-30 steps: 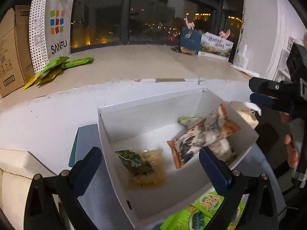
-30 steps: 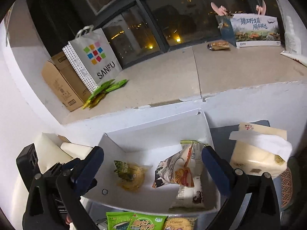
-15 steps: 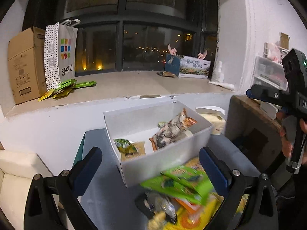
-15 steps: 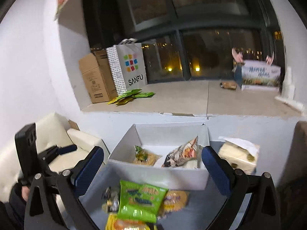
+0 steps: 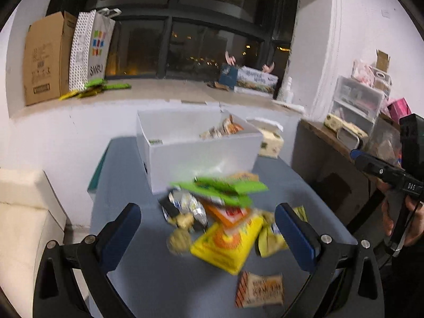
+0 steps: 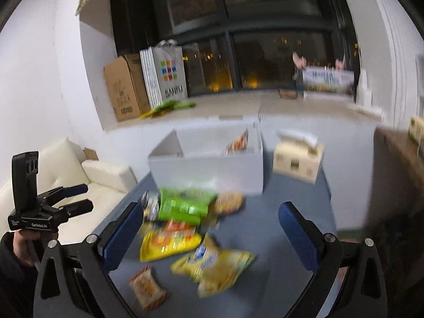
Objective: Organize snacks
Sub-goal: 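Grasp a green seaweed pack with the right tool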
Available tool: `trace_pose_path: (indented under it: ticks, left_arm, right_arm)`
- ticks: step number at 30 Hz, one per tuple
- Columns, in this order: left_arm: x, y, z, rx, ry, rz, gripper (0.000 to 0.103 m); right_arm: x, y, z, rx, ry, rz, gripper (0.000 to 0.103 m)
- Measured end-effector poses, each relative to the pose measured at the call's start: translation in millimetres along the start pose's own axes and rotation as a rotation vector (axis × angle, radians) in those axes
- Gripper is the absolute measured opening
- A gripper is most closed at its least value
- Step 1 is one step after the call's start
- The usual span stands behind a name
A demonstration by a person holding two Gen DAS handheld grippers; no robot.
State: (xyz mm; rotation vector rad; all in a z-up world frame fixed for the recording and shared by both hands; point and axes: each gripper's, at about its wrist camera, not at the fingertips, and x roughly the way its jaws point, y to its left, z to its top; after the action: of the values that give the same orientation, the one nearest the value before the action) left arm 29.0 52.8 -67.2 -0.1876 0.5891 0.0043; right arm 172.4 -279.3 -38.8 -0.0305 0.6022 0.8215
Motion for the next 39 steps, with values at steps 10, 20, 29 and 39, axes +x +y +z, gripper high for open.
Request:
trace_pose_path:
  ticks: [10,20,29,39]
  left_arm:
    - [-2.2,-22.3,-12.6,0.049,0.01,0.0,0.103]
    - [6.3,-16.7,-18.9,0.04,0.042,0.01,0.103]
    - [8.5,-4.8,-25.6,0.018,0.07,0.028,0.103]
    - [20.3,-2.8,-25.7,0.013,0.095,0.018,0.103]
  right_arm:
    - [45.7,18.3,-5.4,0.001,0.141,0.022,0.103]
    - [159.9,28.2,35.7,0.043,0.35,0.06,0.103]
    - [266.2,25.7,30.7,0.088,0.626,0.049,0.103]
    - [217.5,14.7,35.3,0.071,0.518,0.112,0.072]
